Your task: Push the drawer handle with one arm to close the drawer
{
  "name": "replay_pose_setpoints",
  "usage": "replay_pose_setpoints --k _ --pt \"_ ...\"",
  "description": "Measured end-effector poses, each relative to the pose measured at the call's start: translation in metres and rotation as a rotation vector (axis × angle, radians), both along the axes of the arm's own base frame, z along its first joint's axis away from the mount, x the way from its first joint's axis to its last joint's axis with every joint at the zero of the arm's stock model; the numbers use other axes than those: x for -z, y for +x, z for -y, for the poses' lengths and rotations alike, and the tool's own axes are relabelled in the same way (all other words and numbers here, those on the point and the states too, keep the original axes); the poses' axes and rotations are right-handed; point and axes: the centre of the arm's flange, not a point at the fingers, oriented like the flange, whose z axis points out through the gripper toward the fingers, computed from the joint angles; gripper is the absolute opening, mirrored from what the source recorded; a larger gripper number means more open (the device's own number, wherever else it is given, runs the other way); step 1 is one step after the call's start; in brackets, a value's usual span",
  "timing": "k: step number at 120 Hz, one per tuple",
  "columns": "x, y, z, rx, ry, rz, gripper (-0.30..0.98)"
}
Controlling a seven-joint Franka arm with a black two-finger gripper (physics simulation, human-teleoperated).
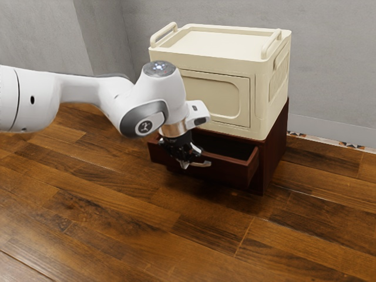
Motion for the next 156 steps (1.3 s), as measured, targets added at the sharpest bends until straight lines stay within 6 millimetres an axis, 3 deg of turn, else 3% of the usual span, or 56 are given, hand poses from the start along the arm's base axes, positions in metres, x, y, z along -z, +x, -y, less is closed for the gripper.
replay_pose_setpoints --k 68,131,156 --pt "0.011 0.03 0.003 0.003 -0.019 0.011 -0.1" --pt "0.009 0.057 0.0 0.0 -0.031 0.056 -0.1" --pt "0.005 0.062 0.01 0.015 -0.041 0.077 -0.1"
